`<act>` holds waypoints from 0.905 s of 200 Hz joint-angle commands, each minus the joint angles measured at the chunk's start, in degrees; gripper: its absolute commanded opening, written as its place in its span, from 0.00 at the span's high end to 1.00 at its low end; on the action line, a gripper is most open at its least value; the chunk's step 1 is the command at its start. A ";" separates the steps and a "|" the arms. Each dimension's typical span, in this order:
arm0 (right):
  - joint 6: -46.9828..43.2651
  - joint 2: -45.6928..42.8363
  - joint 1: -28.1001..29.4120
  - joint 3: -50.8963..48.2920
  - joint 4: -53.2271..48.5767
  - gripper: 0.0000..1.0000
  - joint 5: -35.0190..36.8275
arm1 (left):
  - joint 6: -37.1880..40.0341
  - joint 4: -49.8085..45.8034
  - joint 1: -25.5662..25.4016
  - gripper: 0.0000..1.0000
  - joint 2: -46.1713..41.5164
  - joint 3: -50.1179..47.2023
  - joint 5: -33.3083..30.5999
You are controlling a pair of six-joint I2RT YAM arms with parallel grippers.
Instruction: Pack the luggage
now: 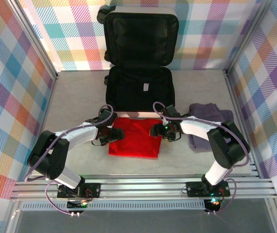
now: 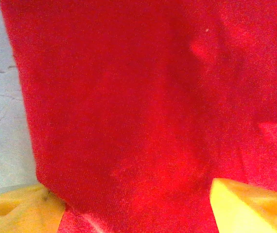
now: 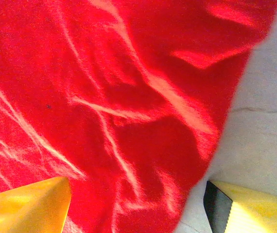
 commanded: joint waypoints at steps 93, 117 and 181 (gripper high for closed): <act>1.60 9.36 7.56 7.51 6.18 0.27 -6.20 | -1.38 11.05 -4.25 0.25 6.81 0.57 8.46; 1.65 9.30 7.92 7.14 6.35 0.30 -6.08 | -2.30 13.39 -5.70 0.30 7.50 0.70 9.05; 1.06 9.02 8.38 6.72 6.27 0.45 -6.29 | -2.89 16.02 -7.51 0.70 8.12 2.37 9.96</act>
